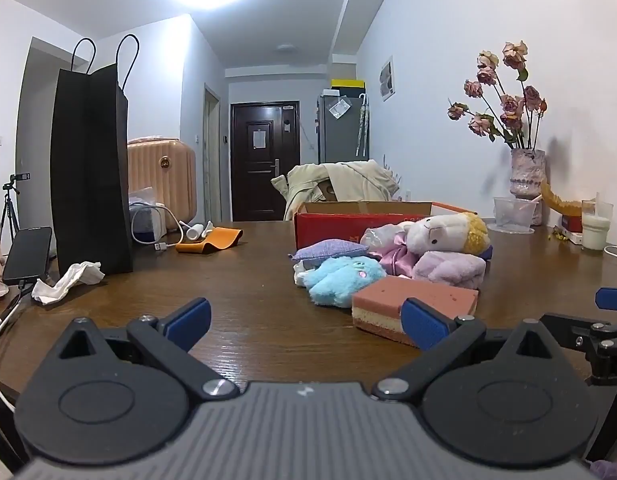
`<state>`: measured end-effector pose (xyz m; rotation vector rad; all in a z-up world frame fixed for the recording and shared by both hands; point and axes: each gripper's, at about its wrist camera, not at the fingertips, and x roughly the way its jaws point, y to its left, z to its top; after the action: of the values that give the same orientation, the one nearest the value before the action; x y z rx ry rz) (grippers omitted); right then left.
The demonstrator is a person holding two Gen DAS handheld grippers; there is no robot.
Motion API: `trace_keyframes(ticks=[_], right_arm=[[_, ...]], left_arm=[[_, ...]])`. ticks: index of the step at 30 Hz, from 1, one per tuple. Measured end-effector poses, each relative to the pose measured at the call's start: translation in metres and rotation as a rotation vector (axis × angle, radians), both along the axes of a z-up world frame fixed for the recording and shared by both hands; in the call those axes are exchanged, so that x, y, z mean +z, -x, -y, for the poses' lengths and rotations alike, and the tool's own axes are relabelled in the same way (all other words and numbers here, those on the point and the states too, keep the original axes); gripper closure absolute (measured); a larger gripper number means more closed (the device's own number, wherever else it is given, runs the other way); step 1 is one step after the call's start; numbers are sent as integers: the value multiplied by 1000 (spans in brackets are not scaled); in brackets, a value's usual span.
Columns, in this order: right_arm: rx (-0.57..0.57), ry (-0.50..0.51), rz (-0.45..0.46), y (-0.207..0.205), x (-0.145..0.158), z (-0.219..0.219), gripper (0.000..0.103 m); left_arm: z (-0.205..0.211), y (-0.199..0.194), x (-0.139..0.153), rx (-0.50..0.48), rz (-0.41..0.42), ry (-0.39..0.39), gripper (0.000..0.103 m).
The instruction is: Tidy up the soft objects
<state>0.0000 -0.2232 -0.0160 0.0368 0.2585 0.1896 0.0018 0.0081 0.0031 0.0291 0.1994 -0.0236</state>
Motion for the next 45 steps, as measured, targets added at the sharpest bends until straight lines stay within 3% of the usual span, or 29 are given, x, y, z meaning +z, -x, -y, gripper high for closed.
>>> trace_keyframes(ticks=[45], right_arm=[[-2, -2, 13, 1, 3, 1, 0]], left_arm=[[-2, -2, 1, -12, -6, -2, 0]])
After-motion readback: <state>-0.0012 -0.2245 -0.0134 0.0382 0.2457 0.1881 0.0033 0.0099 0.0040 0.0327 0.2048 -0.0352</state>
